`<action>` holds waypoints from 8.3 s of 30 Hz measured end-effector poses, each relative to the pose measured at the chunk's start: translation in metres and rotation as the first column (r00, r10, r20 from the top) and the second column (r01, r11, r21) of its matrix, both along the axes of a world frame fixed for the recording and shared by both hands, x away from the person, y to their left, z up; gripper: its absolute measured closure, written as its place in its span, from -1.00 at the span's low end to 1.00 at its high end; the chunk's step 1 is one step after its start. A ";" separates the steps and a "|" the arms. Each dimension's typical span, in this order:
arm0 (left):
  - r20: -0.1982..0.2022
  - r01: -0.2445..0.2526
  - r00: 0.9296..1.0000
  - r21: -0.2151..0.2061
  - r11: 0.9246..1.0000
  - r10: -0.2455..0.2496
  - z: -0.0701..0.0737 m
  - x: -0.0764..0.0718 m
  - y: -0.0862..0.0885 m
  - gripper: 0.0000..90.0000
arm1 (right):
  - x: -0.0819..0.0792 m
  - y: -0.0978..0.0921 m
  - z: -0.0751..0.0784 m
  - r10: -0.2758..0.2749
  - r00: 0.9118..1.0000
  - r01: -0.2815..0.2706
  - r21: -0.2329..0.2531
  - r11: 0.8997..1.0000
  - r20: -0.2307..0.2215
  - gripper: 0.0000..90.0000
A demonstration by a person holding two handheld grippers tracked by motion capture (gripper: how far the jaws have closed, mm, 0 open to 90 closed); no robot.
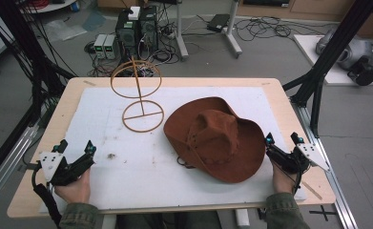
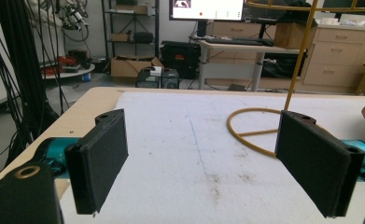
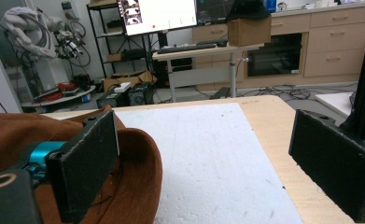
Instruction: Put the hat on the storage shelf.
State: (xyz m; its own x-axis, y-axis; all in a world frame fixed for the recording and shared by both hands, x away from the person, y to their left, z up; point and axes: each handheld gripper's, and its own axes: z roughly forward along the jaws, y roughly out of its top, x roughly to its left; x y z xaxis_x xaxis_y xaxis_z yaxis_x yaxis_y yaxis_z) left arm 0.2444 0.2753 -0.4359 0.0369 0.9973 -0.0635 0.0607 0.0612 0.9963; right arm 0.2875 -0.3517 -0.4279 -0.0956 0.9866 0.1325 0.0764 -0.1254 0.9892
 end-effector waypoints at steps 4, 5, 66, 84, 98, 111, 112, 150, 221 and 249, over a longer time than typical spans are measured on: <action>-0.003 0.002 1.000 0.002 1.000 -0.002 0.000 -0.001 0.001 -0.61 | 0.001 0.000 0.000 0.000 1.000 0.000 0.000 1.000 -0.001 -0.83; -0.001 0.002 1.000 0.003 1.000 -0.002 0.000 -0.001 0.001 -0.61 | 0.001 0.000 0.000 -0.001 1.000 0.001 0.001 1.000 0.001 -0.84; -0.022 0.009 1.000 -0.013 1.000 -0.010 -0.005 -0.001 0.006 -0.61 | 0.013 0.047 0.041 0.419 0.899 -0.429 -0.072 0.900 -0.124 -0.83; -0.025 0.018 1.000 -0.009 1.000 -0.019 -0.005 -0.001 0.006 -0.61 | 0.022 0.071 0.043 0.510 0.832 -0.540 -0.104 0.835 -0.220 -0.83; -0.026 0.023 0.999 -0.012 1.000 -0.023 -0.005 0.000 0.006 -0.61 | 0.041 0.089 0.032 0.509 0.793 -0.574 -0.129 0.809 -0.335 -0.83; -0.023 0.021 1.000 -0.012 1.000 -0.021 -0.005 -0.001 0.005 -0.61 | 0.050 0.101 0.026 0.493 0.773 -0.580 -0.129 0.805 -0.398 -0.83; -0.023 0.021 1.000 -0.012 1.000 -0.021 -0.005 -0.001 0.005 -0.61 | 0.051 0.102 0.025 0.491 0.772 -0.580 -0.134 0.803 -0.404 -0.83; -0.025 0.025 0.999 -0.015 1.000 -0.025 -0.005 0.000 0.006 -0.61 | 0.042 0.115 0.026 0.479 0.739 -0.616 -0.187 0.765 -0.474 0.93; -0.004 0.024 1.000 -0.082 0.996 -0.024 -0.002 0.002 0.010 -0.59 | 0.009 0.117 0.071 0.538 0.834 -0.531 -0.085 0.843 0.125 0.93; 0.010 0.032 0.999 -0.060 0.998 -0.032 -0.002 0.004 0.006 -0.59 | 0.059 0.186 0.121 0.568 0.801 -0.567 -0.063 0.821 0.189 0.93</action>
